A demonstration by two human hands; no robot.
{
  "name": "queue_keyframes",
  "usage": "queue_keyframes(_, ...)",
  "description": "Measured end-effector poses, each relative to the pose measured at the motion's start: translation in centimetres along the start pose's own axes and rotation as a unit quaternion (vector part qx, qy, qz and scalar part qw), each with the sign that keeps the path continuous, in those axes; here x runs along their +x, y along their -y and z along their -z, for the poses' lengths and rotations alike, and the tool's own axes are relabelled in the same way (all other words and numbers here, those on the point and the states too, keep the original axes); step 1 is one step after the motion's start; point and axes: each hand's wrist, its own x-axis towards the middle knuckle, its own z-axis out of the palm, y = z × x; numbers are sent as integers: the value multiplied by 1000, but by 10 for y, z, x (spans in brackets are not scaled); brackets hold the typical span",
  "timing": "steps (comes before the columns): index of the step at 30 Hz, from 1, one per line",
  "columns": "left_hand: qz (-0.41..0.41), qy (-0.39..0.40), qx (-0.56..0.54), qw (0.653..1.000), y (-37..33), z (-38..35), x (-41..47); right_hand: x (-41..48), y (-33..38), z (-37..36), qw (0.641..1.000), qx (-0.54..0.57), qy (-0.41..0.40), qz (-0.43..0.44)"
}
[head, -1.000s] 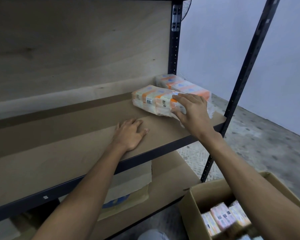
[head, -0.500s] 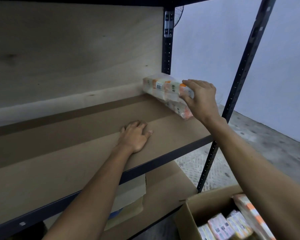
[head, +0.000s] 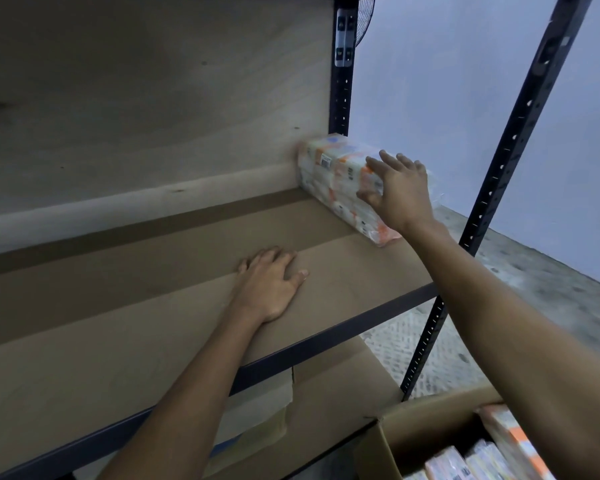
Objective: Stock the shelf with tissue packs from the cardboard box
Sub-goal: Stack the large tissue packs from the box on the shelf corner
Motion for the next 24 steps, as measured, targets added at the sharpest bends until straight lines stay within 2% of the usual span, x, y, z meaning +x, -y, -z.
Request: queue_keyframes(24, 3, -16, 2, 1000, 0, -2, 0, 21, -10, -16, 1000, 22, 11, -10)
